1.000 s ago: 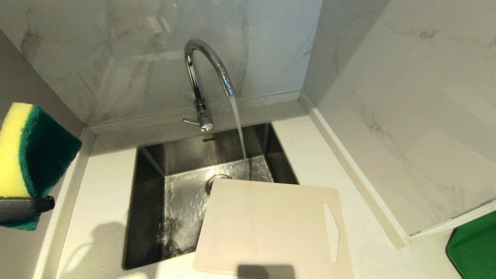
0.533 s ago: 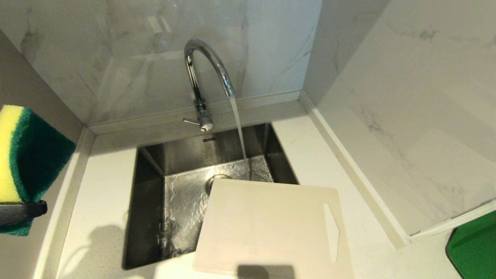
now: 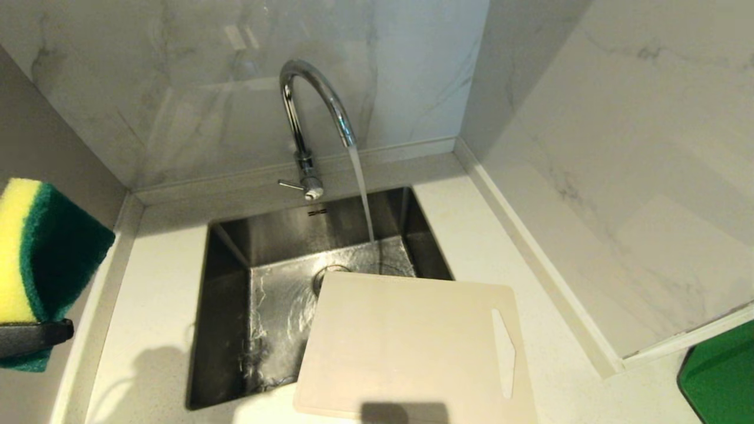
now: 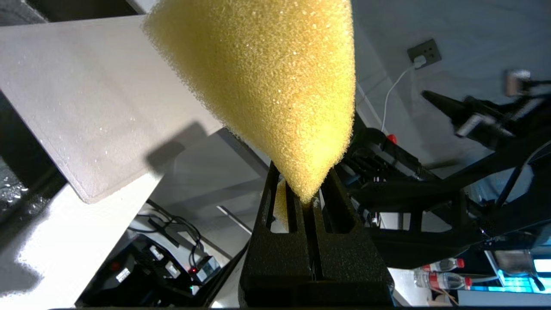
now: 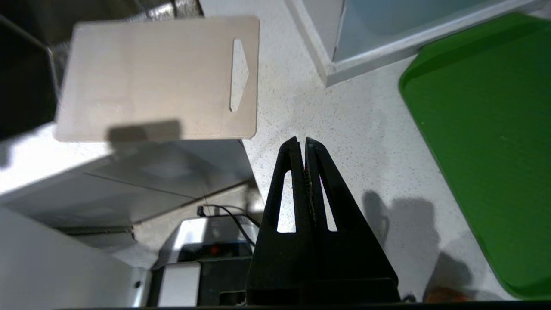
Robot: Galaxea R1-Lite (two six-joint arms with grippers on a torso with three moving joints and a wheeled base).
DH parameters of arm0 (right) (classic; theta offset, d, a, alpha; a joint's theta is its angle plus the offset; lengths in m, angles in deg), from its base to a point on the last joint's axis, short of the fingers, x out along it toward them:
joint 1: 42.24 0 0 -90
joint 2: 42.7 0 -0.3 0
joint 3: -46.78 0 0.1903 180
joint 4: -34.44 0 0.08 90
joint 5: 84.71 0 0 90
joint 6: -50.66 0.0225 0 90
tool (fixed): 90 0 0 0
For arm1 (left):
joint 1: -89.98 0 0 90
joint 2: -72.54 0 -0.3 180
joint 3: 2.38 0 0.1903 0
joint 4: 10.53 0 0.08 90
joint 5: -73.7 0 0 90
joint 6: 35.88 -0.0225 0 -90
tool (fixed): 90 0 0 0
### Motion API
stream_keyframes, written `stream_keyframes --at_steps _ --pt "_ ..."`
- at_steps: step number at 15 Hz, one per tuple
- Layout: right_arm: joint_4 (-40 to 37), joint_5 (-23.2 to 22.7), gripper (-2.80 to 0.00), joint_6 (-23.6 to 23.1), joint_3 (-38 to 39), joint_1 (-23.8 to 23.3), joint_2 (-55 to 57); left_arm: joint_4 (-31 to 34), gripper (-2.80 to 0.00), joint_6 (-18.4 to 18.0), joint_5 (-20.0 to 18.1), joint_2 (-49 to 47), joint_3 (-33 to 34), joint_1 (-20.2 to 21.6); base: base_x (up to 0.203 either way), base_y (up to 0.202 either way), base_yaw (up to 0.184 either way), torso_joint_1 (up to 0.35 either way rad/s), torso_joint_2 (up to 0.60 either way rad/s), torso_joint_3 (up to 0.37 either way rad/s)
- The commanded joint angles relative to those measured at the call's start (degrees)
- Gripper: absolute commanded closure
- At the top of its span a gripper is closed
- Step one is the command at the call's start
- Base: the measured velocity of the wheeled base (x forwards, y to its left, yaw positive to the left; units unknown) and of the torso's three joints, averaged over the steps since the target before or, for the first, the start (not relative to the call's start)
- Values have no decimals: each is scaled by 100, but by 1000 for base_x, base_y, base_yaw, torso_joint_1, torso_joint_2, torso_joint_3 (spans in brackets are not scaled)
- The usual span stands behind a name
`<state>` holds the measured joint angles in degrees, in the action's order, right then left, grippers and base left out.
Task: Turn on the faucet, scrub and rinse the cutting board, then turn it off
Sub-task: Put down the cleaning cloth
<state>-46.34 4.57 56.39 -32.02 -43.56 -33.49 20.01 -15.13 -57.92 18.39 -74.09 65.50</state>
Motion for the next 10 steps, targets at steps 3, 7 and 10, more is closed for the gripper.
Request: stream_keyframes --at_steps 3,7,10 --pt "2866 -27 0 -490 3125 37 -650 21 0 12 189 266 27 -3 0 0 0 0 0 0" --pt "4530 -44 0 -796 4517 52 -924 162 0 17 216 439 122 3 0 0 0 0 0 0" --pt "4723 -40 0 -792 5060 53 -929 153 0 17 219 426 136 -2 0 0 0 0 0 0"
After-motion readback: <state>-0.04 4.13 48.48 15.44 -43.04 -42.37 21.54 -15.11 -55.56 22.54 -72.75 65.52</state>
